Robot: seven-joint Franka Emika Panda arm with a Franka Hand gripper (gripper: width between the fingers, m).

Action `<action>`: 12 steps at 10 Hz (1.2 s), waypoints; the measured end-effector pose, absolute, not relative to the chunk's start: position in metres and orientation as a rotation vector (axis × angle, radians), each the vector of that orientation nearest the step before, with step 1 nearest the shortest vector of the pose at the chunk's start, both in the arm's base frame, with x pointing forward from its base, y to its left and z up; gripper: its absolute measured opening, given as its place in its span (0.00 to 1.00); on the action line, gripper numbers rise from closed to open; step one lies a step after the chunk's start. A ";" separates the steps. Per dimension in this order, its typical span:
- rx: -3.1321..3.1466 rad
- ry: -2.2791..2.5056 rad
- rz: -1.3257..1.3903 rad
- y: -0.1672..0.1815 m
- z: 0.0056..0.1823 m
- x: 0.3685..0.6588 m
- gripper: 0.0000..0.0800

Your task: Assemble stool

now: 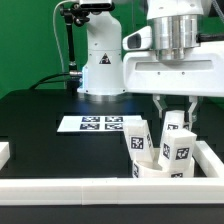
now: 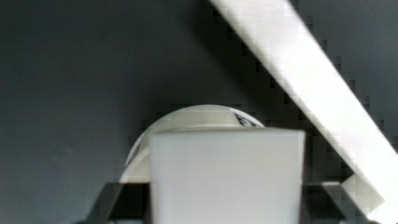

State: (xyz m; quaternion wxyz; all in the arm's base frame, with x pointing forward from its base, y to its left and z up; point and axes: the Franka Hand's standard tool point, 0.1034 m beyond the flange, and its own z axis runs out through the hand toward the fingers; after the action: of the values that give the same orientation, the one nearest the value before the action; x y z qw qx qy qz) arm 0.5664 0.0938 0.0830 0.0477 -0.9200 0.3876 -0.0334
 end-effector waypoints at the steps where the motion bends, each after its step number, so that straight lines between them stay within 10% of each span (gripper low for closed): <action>1: -2.746 1.305 -0.094 0.094 0.083 0.566 0.43; 12: -2.015 2.145 -0.029 0.082 0.080 0.566 0.43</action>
Offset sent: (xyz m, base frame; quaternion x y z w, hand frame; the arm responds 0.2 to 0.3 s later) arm 0.0000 0.0000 0.0000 0.0000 0.0000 0.1938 0.9810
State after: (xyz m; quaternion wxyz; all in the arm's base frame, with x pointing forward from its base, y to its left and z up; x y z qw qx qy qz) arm 0.5663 0.0815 0.0803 0.0992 -0.6812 0.7253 -0.0098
